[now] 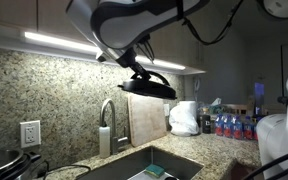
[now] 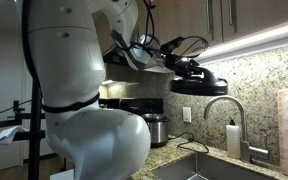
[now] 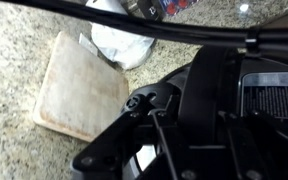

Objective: Remove the black lid from the rice cooker

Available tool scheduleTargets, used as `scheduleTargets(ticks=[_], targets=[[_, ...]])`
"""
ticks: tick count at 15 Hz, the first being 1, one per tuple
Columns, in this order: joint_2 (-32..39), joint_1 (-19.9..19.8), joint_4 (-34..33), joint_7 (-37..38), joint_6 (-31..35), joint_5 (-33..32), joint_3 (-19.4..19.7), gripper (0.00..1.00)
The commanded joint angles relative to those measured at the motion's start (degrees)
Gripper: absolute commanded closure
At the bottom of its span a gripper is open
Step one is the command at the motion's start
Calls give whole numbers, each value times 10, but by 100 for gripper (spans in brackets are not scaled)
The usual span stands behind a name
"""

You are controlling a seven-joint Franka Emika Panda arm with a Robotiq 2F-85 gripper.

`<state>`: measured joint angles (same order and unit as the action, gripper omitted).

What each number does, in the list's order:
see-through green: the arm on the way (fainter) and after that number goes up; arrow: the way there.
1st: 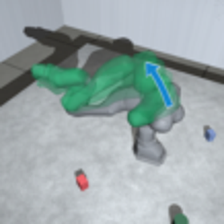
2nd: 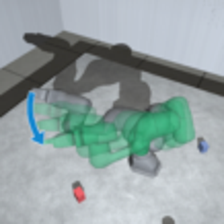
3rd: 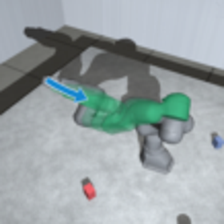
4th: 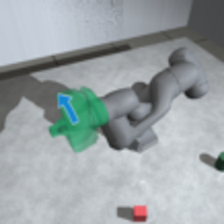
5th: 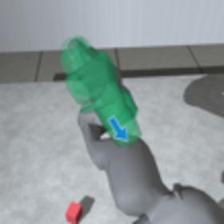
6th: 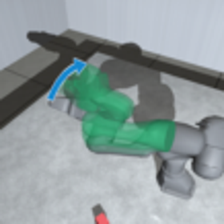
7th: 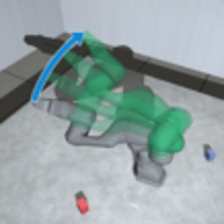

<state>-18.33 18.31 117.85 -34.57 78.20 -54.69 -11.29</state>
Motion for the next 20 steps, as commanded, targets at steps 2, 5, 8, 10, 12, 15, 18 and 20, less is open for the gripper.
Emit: scheduleTargets(ticks=[2, 5, 8, 10, 12, 15, 18, 20], targets=[[-93, -47, 54, -64, 10, -67, 67, 94], [-128, -76, 69, -79, 18, -89, 119, 95], [-111, -79, 61, -56, 11, -61, 130, 94], [-123, -80, 69, -56, 12, -61, 135, 95], [-113, -79, 69, -57, 13, -60, 132, 95], [-76, -96, 74, -38, 26, -72, 151, 95], [-37, -125, 69, -25, 39, -81, 179, 95], [-11, -150, 62, -15, 52, -92, 196, 94]])
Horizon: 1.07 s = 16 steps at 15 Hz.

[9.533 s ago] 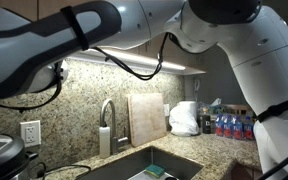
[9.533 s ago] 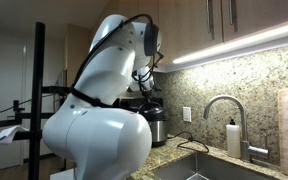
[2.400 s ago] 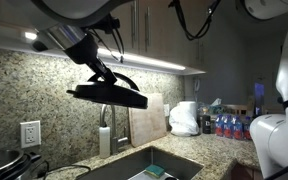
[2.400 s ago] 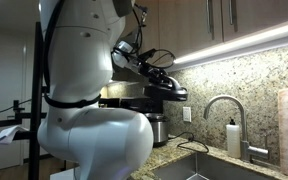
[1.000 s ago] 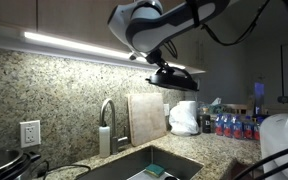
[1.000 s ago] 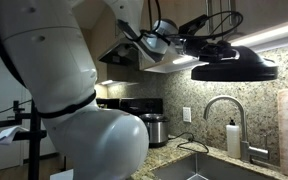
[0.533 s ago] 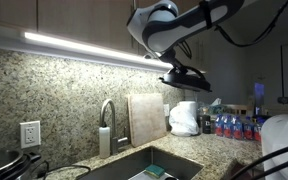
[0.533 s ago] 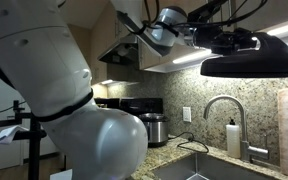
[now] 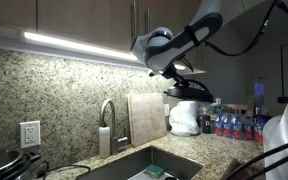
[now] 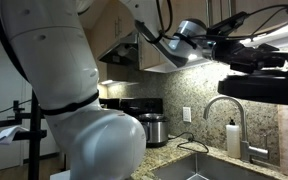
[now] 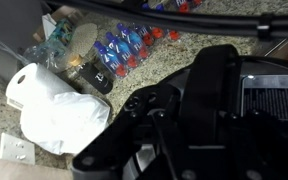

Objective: Remove the black lid from the rice cooker

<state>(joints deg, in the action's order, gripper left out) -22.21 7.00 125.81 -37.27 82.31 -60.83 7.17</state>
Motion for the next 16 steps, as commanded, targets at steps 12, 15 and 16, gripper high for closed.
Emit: scheduleTargets(ticks=[12, 15, 16], targets=[[166, -147, -99, 16, 52, -55, 72, 94], [162, -151, -83, 26, 59, -26, 68, 94], [159, -150, -89, 23, 59, -10, 68, 93]])
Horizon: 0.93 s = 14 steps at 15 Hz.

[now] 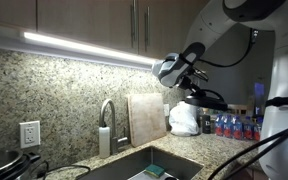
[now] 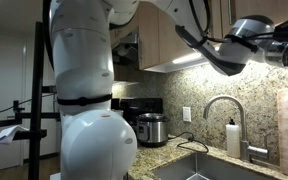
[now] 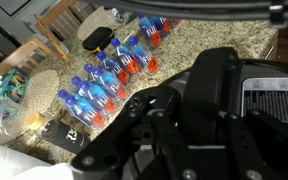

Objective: Remove the black lid from the rice cooker

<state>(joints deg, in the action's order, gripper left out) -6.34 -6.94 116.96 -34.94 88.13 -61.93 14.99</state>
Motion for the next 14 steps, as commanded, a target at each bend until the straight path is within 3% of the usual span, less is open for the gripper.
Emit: scheduleTargets(ticks=[1, 4, 9, 14], targets=[[-5, -10, -4, -5, 0, 9, -11, 93], [-17, -9, -6, -10, 0, 13, -11, 93], [83, -26, -60, 28, 4, 13, -1, 94], [194, -73, -148, 32, 22, -13, 12, 94]])
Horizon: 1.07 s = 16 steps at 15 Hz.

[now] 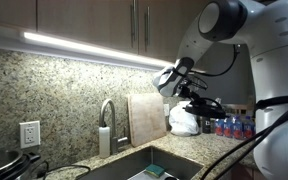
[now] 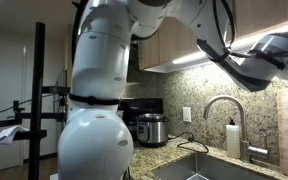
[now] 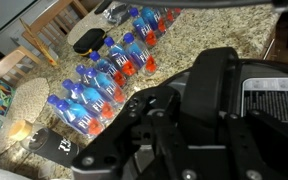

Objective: Remove the black lid from the rice cooker

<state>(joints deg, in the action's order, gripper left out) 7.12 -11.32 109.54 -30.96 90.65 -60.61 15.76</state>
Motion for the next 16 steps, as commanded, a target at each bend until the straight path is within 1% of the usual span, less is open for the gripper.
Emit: scheduleTargets(ticks=[1, 4, 9, 12, 13, 14, 16], targets=[[80, -41, -93, -8, 0, -32, 7, 95], [139, -73, -148, -17, 13, -43, 11, 95], [208, -111, -205, -20, 45, -60, 10, 95], [233, -125, -230, -23, 64, -58, 8, 95], [246, -126, -241, -15, 63, -55, 8, 95], [259, -129, -249, -25, 65, -48, 4, 95], [273, -130, -253, -25, 65, -43, 0, 95]])
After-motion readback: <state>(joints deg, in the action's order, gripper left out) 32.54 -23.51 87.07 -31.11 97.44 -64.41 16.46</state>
